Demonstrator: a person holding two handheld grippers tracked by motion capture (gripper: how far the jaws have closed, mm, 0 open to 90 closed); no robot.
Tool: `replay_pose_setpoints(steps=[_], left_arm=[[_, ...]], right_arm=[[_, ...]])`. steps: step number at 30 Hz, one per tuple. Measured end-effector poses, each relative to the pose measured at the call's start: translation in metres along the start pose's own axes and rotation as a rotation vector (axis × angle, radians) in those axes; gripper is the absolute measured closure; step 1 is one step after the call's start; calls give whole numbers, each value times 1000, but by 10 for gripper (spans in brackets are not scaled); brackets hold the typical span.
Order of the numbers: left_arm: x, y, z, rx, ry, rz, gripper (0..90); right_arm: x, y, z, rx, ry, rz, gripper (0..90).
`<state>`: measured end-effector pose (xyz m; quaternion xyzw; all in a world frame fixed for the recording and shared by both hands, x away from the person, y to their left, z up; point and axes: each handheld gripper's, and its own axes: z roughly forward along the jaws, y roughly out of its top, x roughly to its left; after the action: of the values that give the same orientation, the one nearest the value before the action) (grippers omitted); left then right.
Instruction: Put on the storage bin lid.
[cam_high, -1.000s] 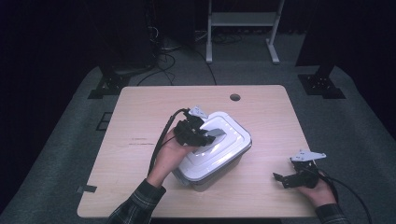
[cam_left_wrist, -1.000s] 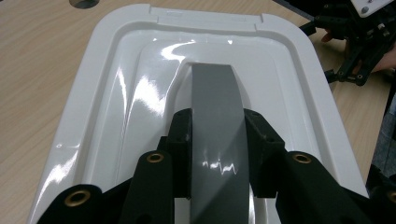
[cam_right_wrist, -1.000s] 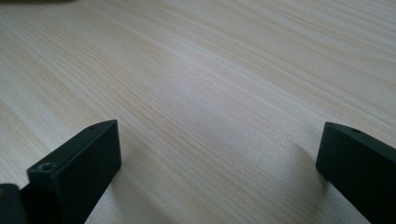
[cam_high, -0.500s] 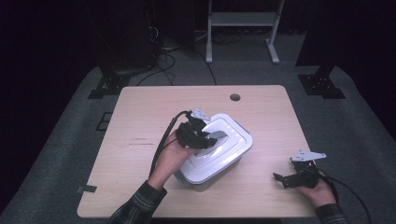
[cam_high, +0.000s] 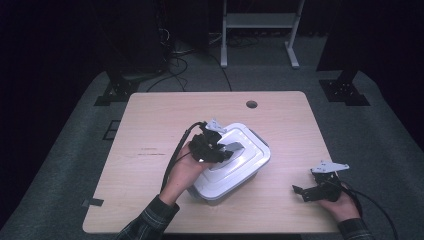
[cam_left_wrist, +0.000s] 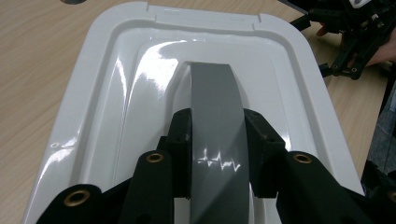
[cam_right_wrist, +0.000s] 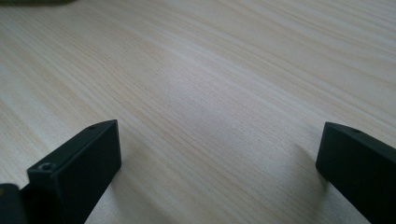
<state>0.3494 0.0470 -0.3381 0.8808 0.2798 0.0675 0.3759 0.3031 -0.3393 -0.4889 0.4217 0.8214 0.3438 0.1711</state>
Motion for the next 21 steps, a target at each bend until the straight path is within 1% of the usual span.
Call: replay_pose_setpoints(steps=[1,3,4,5,6,10,12,13,14,17,19,20,21], left_arm=[[1,-1,1,6,-6,1,655],[1,-1,2,5,-7,7,593],[2,-1,2,0,-15,1,593],[2,-1,2,1,-16,1,551],[3,-1,1,-6,-8,7,510],[5,0,-5,-37,-16,-6,416],[6,0,-6,-45,-19,-9,375],[7,-1,-9,-56,-25,-11,375],[8,-1,-11,-66,-23,-6,325],[8,-1,-15,-75,-25,11,267],[8,-2,-16,-77,-23,14,218],[8,-2,-18,-77,-23,19,218],[8,-2,-18,-78,-26,25,193]], right_arm=[[0,0,0,0,0,0,0],[0,0,0,0,0,0,0],[0,0,0,0,0,0,0],[0,0,0,0,0,0,0],[0,0,0,0,0,0,0],[0,0,0,0,0,0,0],[0,0,0,0,0,0,0],[0,0,0,0,0,0,0],[0,0,0,1,0,0,0],[0,0,0,1,0,0,0],[0,0,0,1,0,0,0],[0,0,0,1,0,0,0],[0,0,0,1,0,0,0]])
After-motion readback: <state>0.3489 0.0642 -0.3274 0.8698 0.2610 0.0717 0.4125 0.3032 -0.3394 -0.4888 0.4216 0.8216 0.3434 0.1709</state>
